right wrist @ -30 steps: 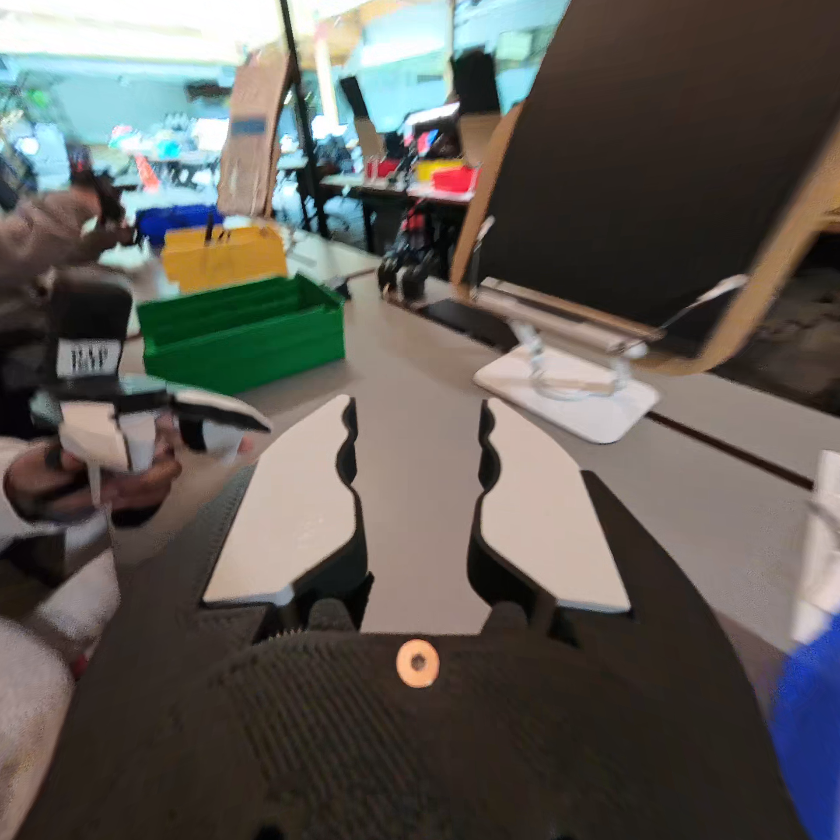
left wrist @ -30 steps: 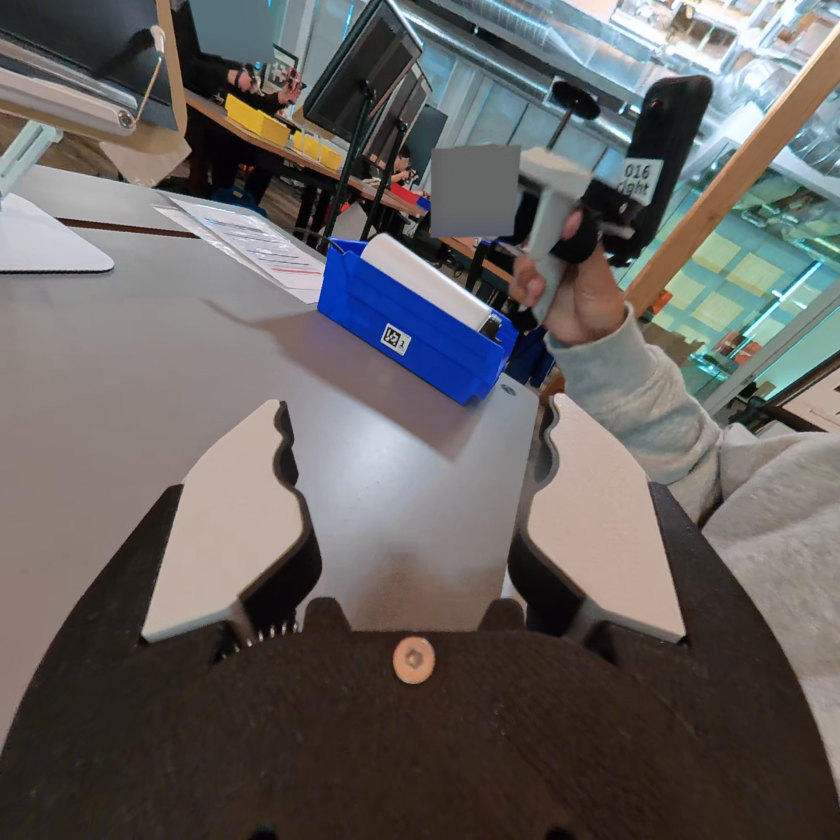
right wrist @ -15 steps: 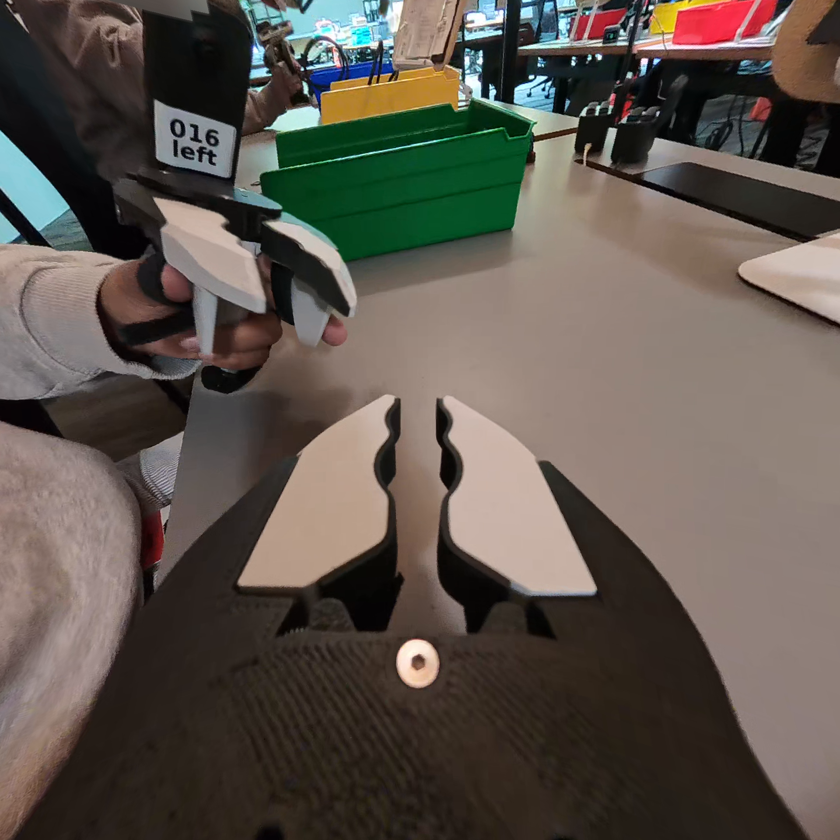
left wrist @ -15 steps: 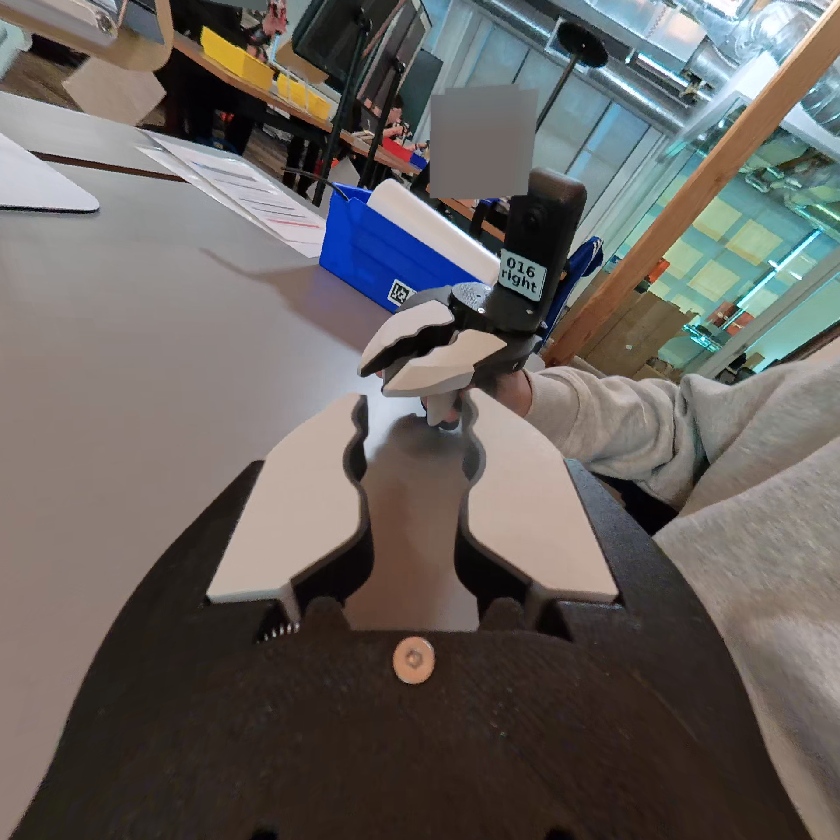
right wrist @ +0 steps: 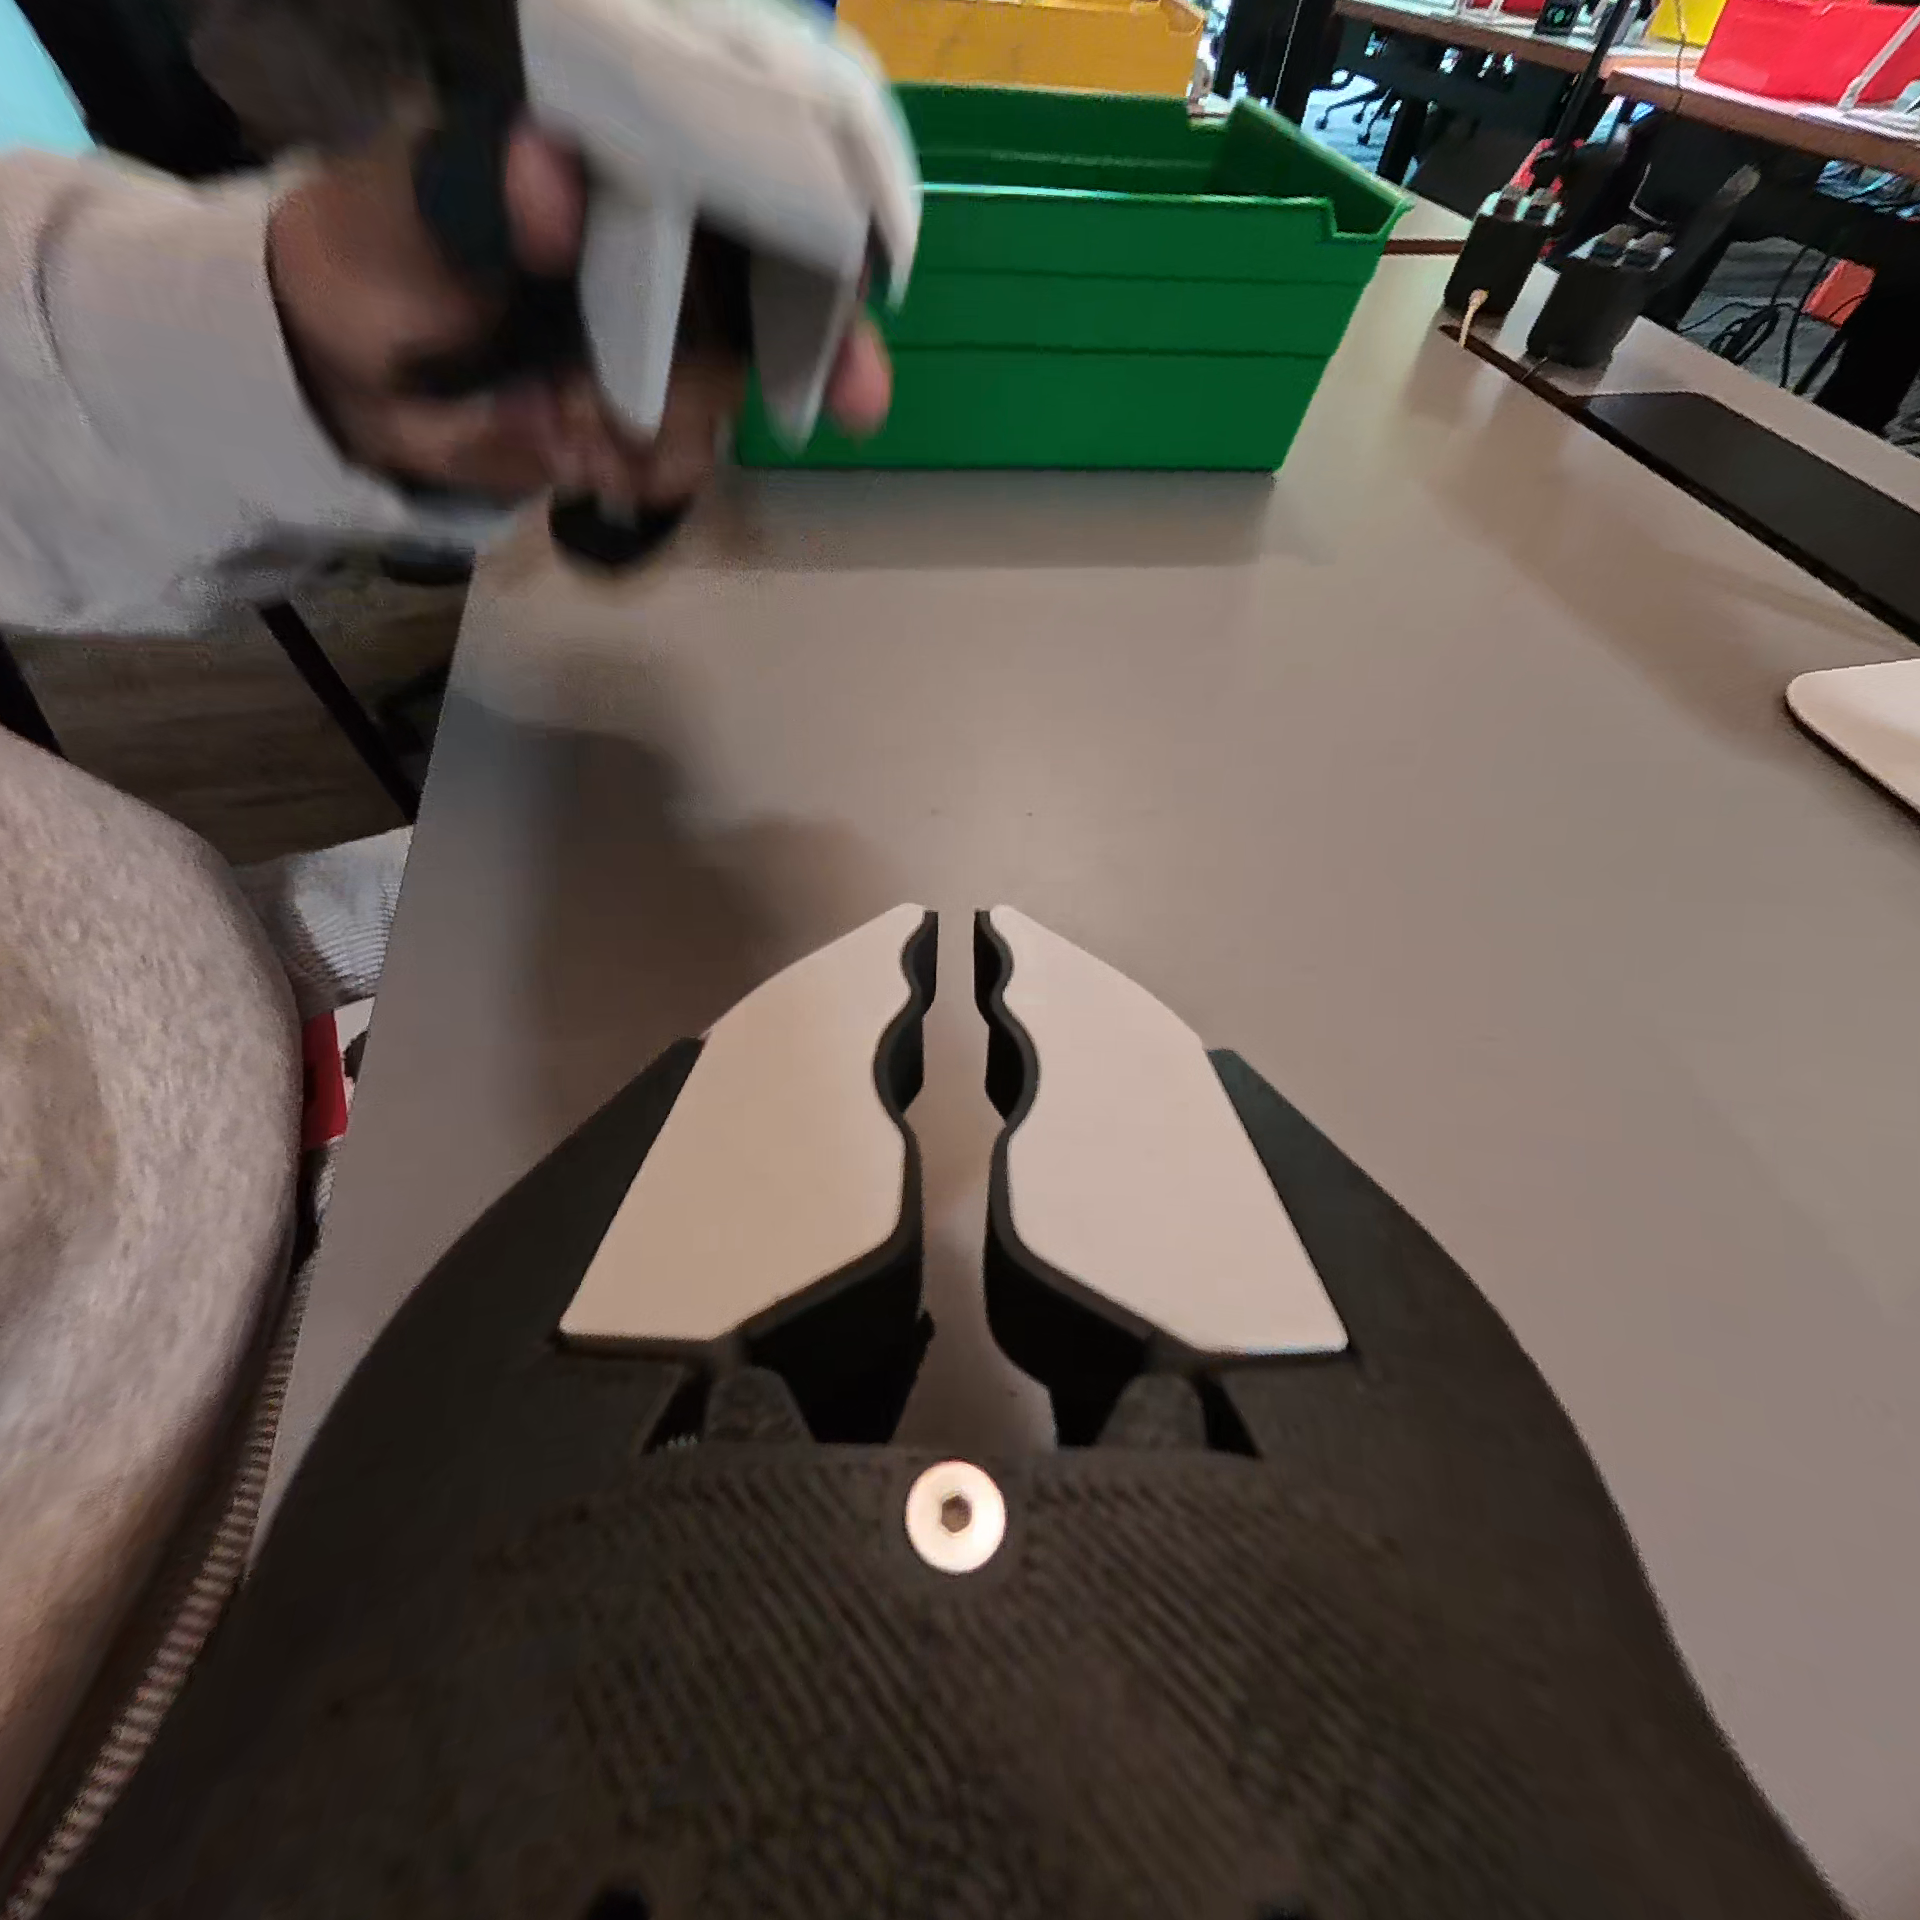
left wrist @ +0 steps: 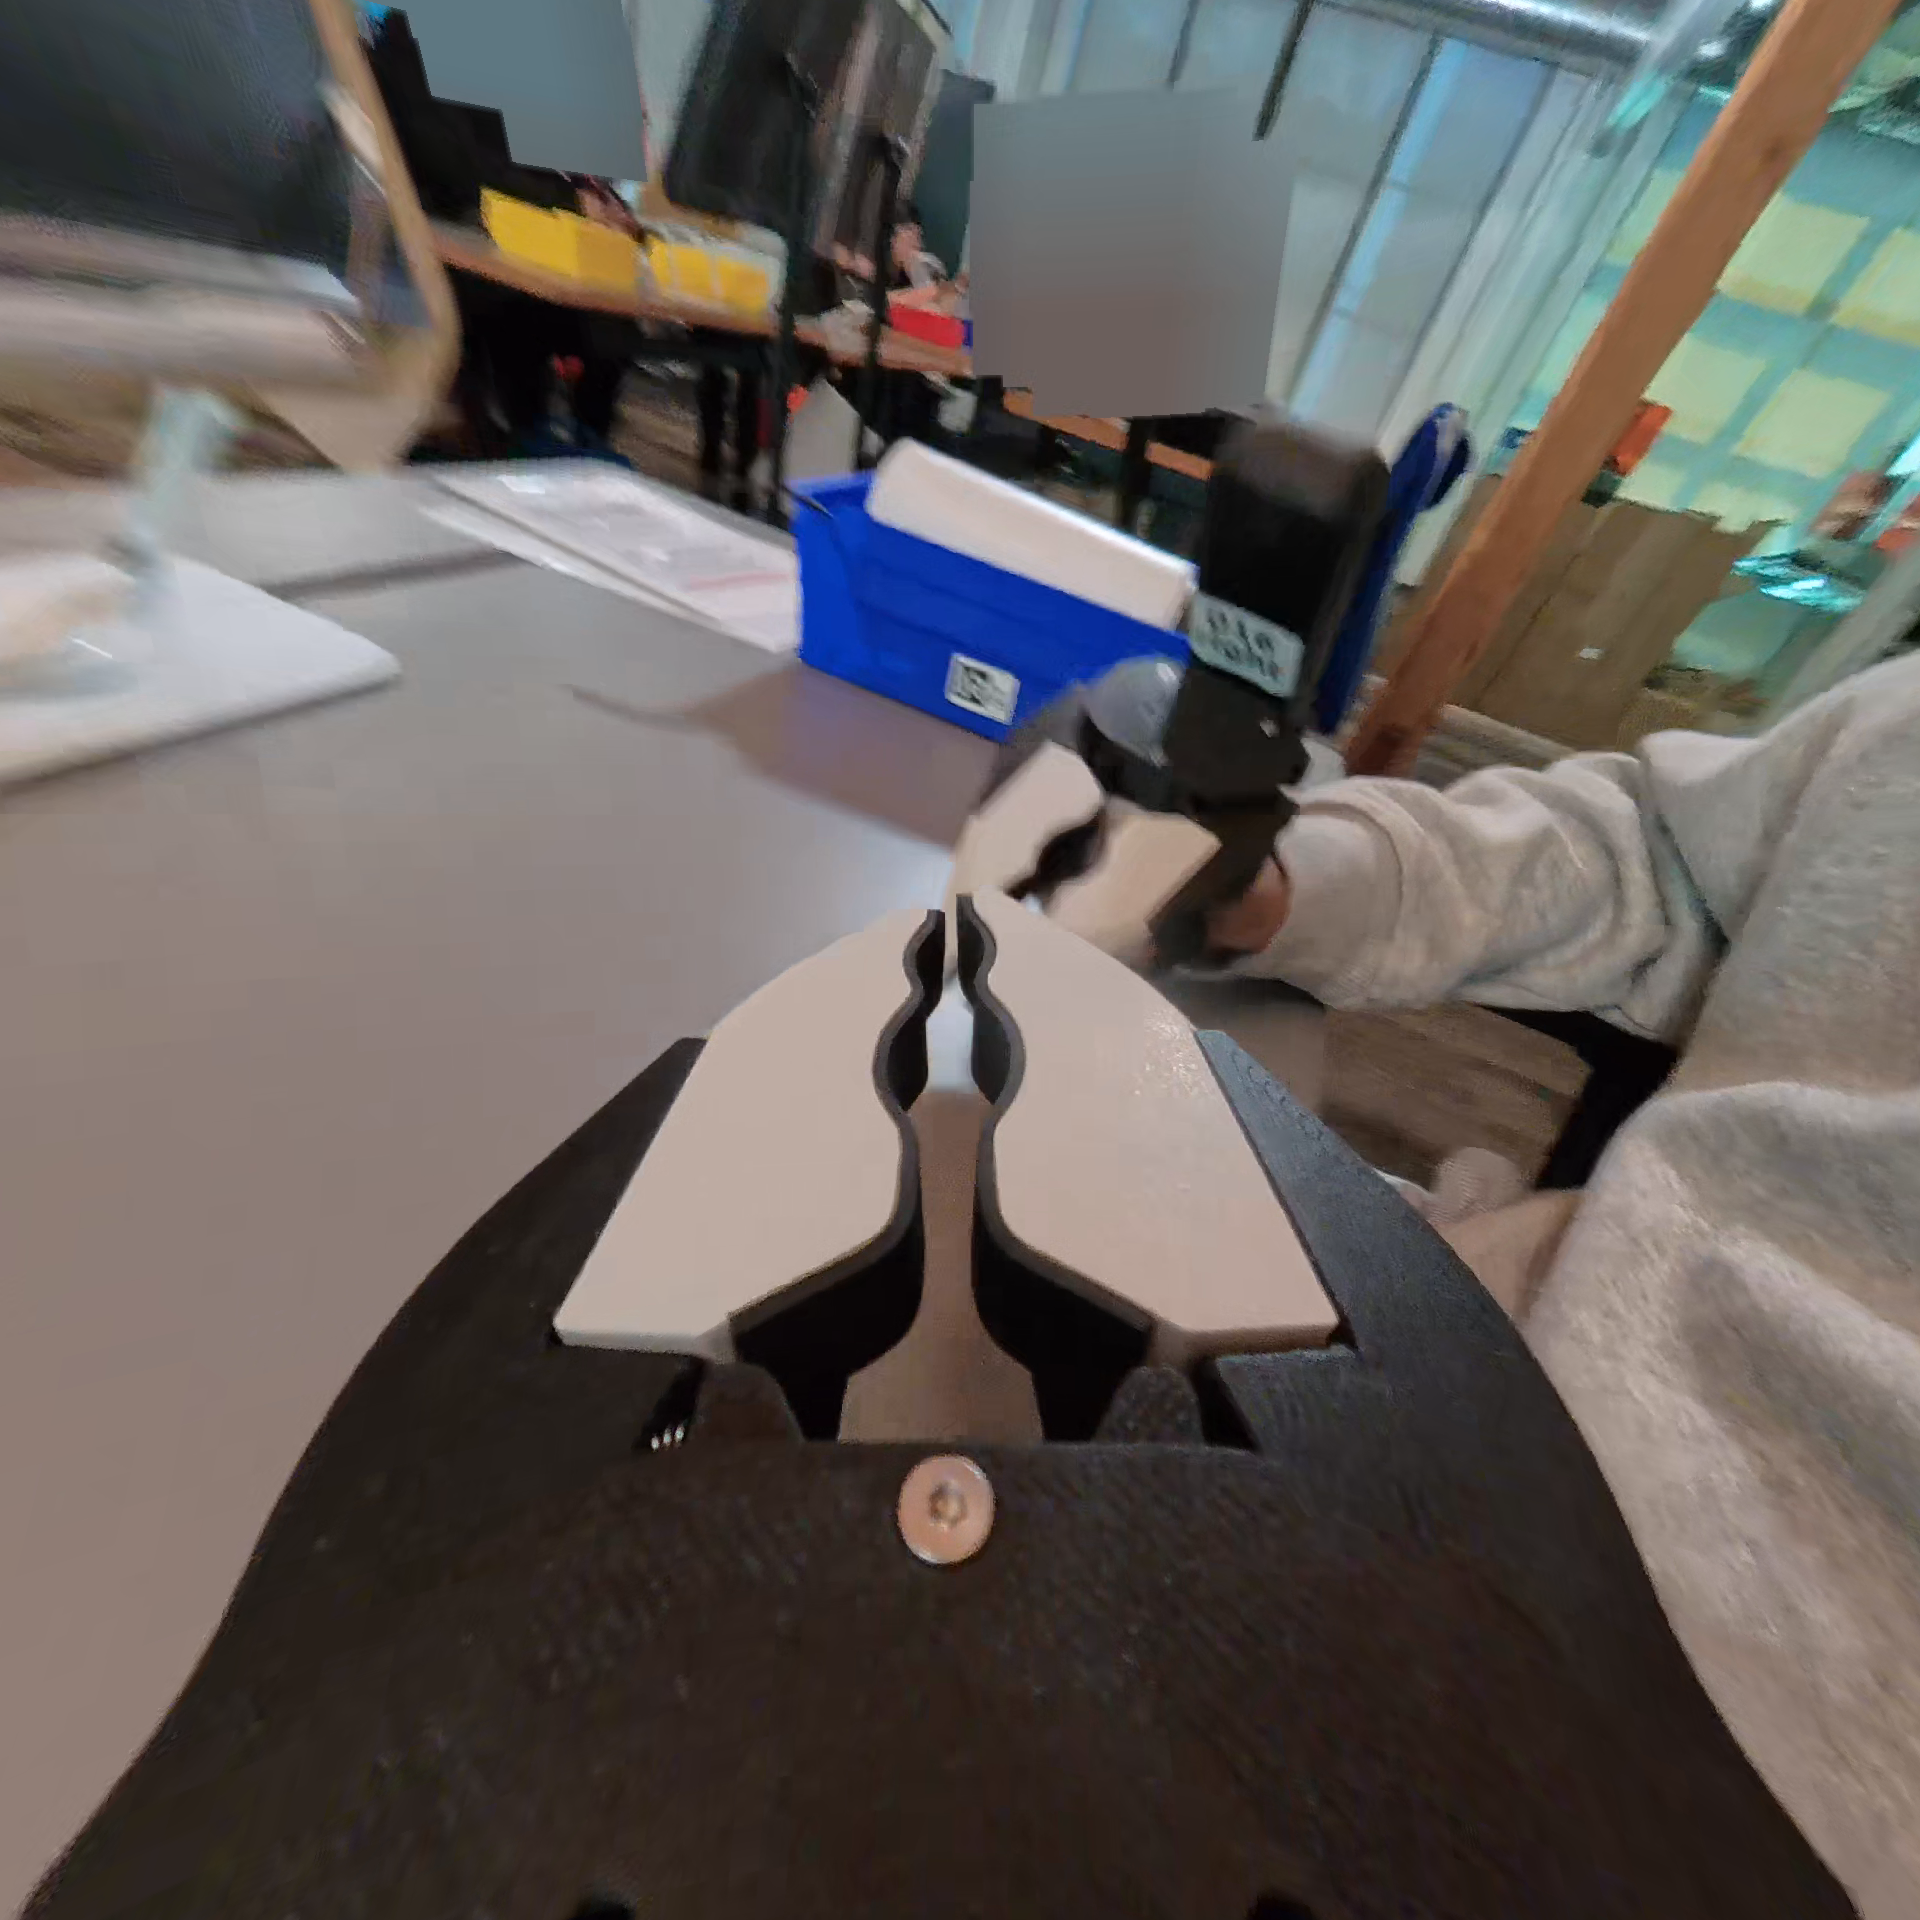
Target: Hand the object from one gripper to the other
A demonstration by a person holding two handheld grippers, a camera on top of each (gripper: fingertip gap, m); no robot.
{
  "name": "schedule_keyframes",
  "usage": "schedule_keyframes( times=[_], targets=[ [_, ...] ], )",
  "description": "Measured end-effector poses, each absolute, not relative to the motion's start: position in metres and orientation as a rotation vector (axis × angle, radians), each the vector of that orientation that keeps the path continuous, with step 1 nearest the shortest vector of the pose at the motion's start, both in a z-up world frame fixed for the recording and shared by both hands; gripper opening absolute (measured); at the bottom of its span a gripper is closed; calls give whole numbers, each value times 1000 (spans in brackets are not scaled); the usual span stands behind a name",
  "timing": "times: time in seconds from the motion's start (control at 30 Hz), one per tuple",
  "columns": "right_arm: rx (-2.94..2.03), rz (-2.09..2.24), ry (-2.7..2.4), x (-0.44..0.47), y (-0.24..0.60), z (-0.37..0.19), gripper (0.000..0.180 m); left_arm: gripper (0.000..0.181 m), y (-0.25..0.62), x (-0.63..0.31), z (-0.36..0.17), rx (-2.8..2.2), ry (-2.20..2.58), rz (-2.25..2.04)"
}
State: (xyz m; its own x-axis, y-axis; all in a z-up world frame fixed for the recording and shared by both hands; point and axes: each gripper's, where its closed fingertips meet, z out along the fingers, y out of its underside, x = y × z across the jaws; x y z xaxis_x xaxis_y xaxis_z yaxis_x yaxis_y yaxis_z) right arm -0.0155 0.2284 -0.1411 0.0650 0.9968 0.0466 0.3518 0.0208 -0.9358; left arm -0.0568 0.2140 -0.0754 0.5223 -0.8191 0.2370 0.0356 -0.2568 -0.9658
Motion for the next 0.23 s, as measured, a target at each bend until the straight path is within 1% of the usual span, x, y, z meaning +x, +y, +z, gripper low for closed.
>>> schedule_keyframes(
  times=[0.03,0.1,0.17,0.23],
  targets=[
    [-1472,924,-1441,-16,227,-143,7,3,218,-73,-58,-1612,671,-869],
    [-1468,904,-1466,-17,225,-146,7,3,225,-118,-20,-1572,650,-674],
    [-1472,896,-1481,-18,224,-148,7,8,230,-177,9,-1601,585,-454],
    [-1479,898,-1490,-19,224,-149,7,16,232,-239,12,-1737,484,-296]
  ],
)
